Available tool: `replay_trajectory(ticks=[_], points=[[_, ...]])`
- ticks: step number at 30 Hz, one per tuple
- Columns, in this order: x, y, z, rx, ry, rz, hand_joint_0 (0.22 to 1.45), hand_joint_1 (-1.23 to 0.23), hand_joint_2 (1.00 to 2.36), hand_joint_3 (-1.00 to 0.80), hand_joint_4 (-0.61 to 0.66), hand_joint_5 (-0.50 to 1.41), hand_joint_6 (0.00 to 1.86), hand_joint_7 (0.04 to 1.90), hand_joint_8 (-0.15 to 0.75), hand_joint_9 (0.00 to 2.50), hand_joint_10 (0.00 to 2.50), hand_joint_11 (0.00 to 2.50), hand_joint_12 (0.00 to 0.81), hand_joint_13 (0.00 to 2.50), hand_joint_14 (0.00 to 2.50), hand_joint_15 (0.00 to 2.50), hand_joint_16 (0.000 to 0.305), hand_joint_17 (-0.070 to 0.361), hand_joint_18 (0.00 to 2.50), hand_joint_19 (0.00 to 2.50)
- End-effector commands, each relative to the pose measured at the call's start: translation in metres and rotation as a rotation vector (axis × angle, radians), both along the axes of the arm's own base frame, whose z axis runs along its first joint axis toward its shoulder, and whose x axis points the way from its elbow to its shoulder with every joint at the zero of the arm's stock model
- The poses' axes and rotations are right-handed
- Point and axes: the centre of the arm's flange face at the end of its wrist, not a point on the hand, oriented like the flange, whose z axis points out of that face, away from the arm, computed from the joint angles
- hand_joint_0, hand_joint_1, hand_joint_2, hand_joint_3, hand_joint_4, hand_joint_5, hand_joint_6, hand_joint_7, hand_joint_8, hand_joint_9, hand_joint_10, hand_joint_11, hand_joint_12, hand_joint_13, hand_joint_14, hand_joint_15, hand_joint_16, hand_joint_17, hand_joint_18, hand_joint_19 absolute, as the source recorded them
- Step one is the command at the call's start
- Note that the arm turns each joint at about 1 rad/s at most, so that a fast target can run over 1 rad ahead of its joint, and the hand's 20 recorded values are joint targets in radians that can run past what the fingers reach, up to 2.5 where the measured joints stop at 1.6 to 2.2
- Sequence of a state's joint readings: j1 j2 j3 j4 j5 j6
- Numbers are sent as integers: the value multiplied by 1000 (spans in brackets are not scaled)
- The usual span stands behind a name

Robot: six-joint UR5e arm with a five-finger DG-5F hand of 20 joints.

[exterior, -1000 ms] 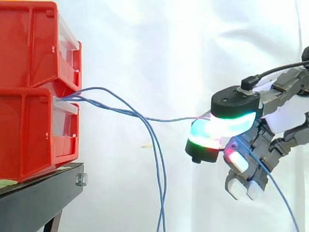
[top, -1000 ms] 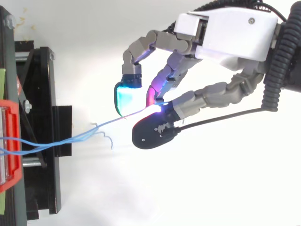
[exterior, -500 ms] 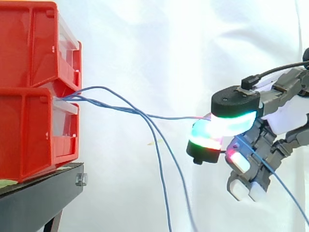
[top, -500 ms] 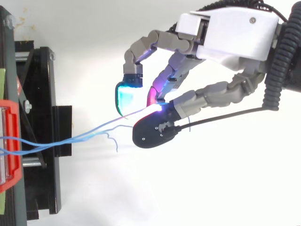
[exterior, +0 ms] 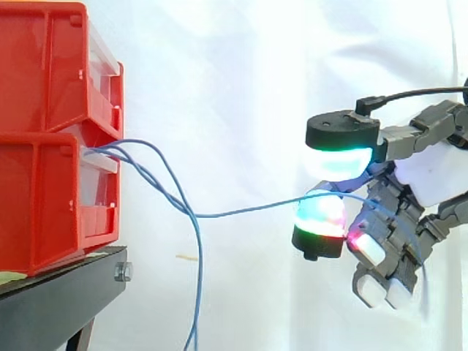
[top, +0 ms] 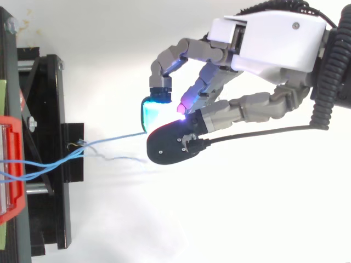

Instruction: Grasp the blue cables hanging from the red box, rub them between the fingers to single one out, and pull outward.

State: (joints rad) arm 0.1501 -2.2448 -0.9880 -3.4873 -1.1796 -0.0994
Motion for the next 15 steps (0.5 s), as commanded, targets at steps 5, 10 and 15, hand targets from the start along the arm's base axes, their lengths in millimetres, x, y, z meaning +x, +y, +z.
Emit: replay_trajectory(ticks=[5,10,15], points=[[0,0,0,1,1,0,497,-729,1000,-500,118,-116,826,963,280,1060,17,587,371,887,20,502,47,105,754,470],[0,0,0,1,2,1,535,-765,1000,-500,113,-116,823,992,268,1045,17,581,357,872,21,511,45,100,731,483],[0,0,0,6,0,-3,620,-783,1001,-489,67,-118,844,1034,261,1044,19,592,343,865,20,517,42,94,712,491]])
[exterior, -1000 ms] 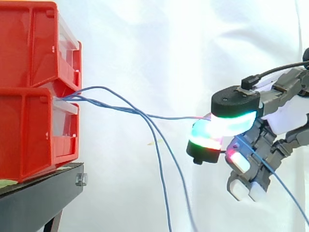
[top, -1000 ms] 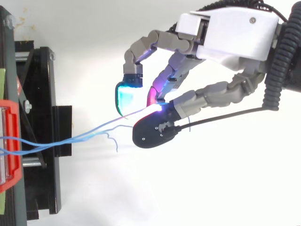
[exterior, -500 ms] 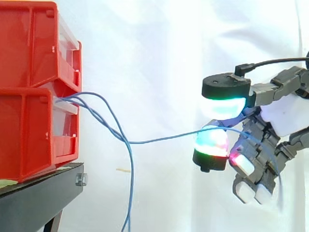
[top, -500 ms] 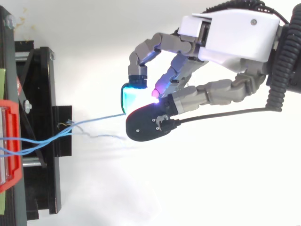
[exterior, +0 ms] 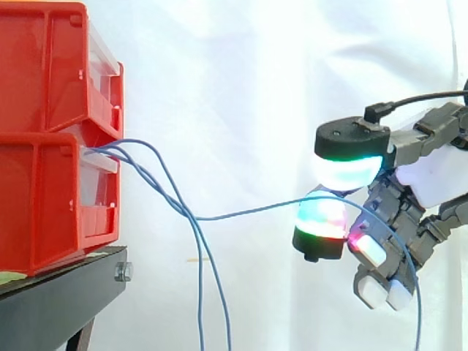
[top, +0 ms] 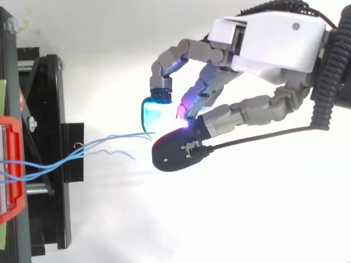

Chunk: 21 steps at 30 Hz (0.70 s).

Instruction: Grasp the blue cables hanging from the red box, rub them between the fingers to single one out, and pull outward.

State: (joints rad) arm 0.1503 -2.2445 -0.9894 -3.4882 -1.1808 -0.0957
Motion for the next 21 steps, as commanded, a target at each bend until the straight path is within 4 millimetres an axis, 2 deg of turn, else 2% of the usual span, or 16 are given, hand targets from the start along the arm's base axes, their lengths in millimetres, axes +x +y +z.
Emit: replay_trajectory(ticks=[1,6,12,21], points=[[0,0,-1,8,0,-5,634,-789,1006,-433,50,-119,855,1052,262,1049,18,595,341,871,20,514,41,93,716,492],[-1,0,0,24,-2,-7,651,-849,1018,-204,7,-120,907,1058,266,1057,20,612,339,891,20,521,41,92,740,470],[-1,4,0,58,-7,-11,622,-806,1018,-171,15,-110,913,1060,269,1146,20,610,346,931,22,513,43,96,775,479],[-3,12,-1,125,-1,-31,613,-808,1012,-118,-15,-91,908,1077,292,1148,18,556,393,947,20,472,49,111,848,421]])
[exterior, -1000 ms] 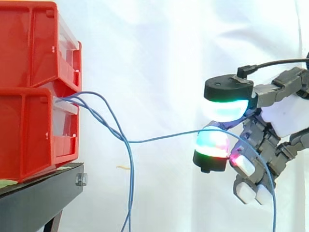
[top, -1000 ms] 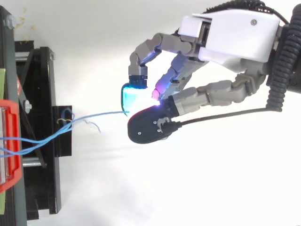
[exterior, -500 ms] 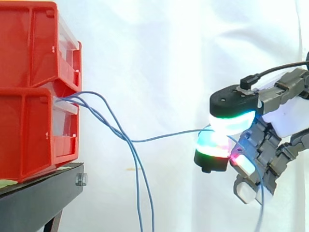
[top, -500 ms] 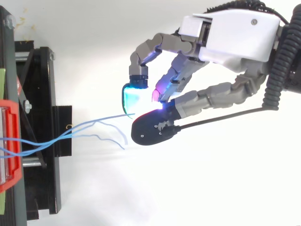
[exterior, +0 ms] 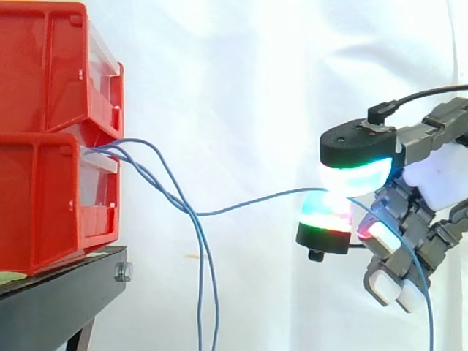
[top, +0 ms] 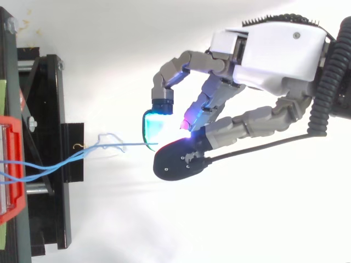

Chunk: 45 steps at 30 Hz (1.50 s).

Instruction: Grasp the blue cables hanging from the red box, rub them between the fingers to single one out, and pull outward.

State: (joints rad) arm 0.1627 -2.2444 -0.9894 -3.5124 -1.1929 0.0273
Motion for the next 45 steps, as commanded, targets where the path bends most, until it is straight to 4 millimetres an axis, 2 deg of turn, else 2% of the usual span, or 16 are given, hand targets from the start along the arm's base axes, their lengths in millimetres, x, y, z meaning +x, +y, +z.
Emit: replay_trajectory(ticks=[1,10,18,23,29,39,45], points=[[-1,3,-1,21,6,-6,616,-817,1009,-112,-20,-88,905,1088,293,1113,15,517,400,941,18,462,50,113,860,405],[-1,7,-1,81,-7,-27,612,-831,1007,-85,-42,-79,896,1112,281,759,5,161,414,808,12,310,53,120,830,336],[-1,13,-4,93,-5,-17,612,-837,1007,-89,-58,-80,891,1097,275,547,0,0,415,634,6,168,56,126,743,240],[-4,15,-12,94,13,-6,614,-841,1007,-95,-63,-82,888,1106,273,513,0,0,420,568,5,136,57,128,675,158],[-8,19,-43,187,4,-2,614,-842,1008,-93,-49,-83,888,1105,276,536,0,0,420,556,6,137,57,128,644,144],[-5,20,-44,204,-24,-2,615,-839,1009,-88,-38,-85,889,1109,282,611,0,28,412,595,7,188,54,123,647,197],[-6,20,-68,224,-67,-3,615,-838,1009,-88,-35,-85,890,1097,282,642,0,59,407,599,7,199,54,121,647,209]])
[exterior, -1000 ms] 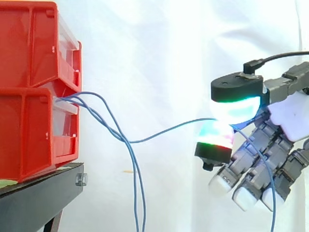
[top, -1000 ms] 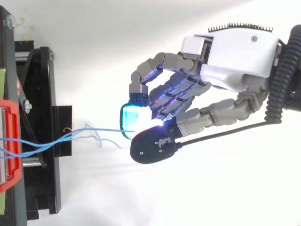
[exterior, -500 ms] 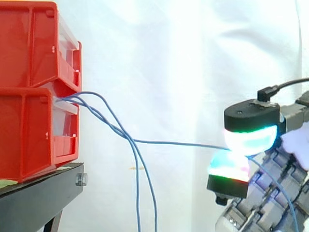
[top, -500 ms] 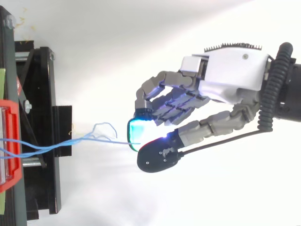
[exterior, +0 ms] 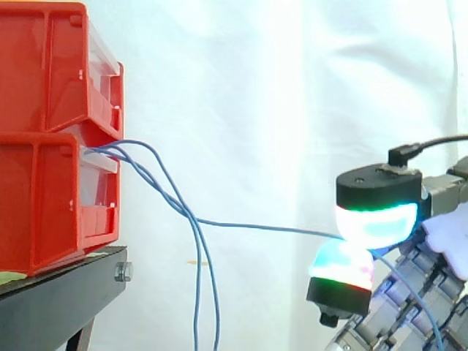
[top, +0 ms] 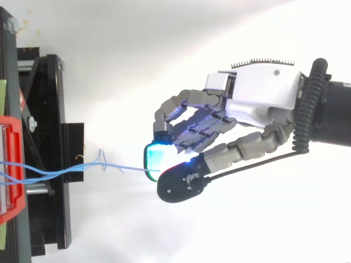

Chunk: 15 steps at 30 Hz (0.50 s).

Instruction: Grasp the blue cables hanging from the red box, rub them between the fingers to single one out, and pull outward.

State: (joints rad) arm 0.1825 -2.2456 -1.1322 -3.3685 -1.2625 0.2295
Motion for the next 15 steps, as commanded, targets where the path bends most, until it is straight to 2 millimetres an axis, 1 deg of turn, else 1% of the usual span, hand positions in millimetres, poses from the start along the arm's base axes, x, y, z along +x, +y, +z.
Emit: replay_trajectory(ticks=[1,5,11,15], points=[[4,1,-15,23,-63,-5,615,-838,1009,-88,-34,-85,890,1097,281,644,2,59,406,600,8,206,54,121,647,219],[7,1,-28,39,-136,-6,615,-838,1009,-87,-33,-85,890,1095,284,669,3,87,401,604,8,221,54,120,650,223],[17,7,-25,46,-221,0,615,-840,1009,-86,-28,-84,891,1092,287,687,3,102,399,616,9,236,54,121,656,240],[20,9,-23,42,-245,7,613,-840,1008,-78,-25,-82,889,1107,286,706,3,97,398,624,9,250,54,121,659,236]])
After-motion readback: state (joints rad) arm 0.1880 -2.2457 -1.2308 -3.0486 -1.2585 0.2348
